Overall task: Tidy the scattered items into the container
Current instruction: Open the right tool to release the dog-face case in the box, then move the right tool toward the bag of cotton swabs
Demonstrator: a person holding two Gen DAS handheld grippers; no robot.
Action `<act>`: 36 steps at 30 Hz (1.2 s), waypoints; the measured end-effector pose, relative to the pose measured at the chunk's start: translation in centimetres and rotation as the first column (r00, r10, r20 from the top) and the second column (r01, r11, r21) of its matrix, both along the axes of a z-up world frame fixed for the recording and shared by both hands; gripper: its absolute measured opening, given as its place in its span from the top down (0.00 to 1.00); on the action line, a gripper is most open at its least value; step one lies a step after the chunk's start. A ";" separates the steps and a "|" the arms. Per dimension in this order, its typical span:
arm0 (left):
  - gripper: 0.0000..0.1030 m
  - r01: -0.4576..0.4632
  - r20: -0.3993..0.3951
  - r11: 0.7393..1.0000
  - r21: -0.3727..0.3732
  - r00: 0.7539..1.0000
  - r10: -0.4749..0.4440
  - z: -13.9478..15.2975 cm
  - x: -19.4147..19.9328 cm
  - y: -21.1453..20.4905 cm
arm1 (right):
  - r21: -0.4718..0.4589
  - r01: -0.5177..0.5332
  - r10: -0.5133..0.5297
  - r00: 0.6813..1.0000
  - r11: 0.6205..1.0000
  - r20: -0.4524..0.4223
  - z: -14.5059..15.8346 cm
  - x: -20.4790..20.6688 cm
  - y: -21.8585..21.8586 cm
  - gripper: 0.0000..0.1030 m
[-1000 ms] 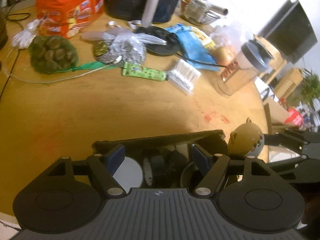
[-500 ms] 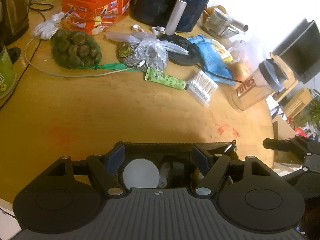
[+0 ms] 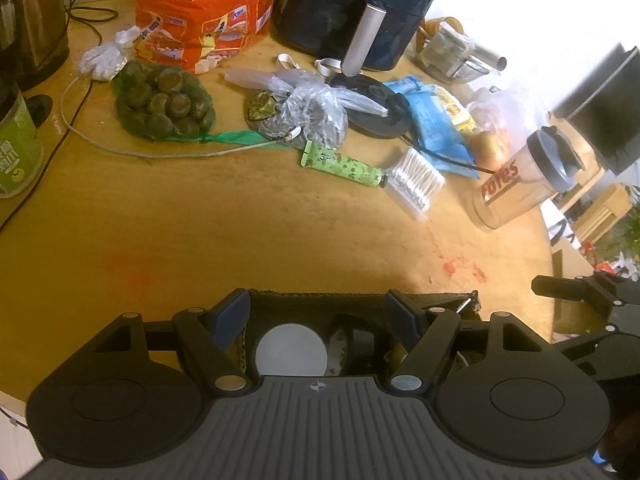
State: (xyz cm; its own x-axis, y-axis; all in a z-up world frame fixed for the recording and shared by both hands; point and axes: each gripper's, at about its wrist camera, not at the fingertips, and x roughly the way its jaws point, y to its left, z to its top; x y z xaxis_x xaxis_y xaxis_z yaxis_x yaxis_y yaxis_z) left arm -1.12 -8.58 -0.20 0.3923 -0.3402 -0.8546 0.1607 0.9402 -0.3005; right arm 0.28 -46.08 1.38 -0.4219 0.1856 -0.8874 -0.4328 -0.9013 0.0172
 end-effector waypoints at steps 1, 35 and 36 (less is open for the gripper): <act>0.29 -0.002 0.001 1.000 0.001 1.000 0.002 0.0 0.0 0.0 | -0.002 0.000 0.000 1.000 1.000 -0.002 0.0 -0.1 0.1 0.03; 0.29 -0.064 -0.002 0.998 -0.016 0.998 0.064 0.3 1.4 -0.2 | 0.035 -0.042 0.042 0.999 0.999 -0.005 -1.2 -5.1 6.2 0.00; 0.29 -0.067 -0.003 0.998 -0.016 0.998 0.067 0.3 1.3 -0.2 | 0.038 -0.047 0.047 0.999 0.998 -0.004 -1.2 -5.3 6.4 0.00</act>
State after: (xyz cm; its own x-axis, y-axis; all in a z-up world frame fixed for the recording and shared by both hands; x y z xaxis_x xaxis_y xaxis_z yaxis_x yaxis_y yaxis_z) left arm 0.22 -8.81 0.13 0.4130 -0.3263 -0.8503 0.0964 0.9440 -0.3155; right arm -5.02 -39.65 0.14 -0.4350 0.1994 -0.8781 -0.3899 -0.9207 -0.0159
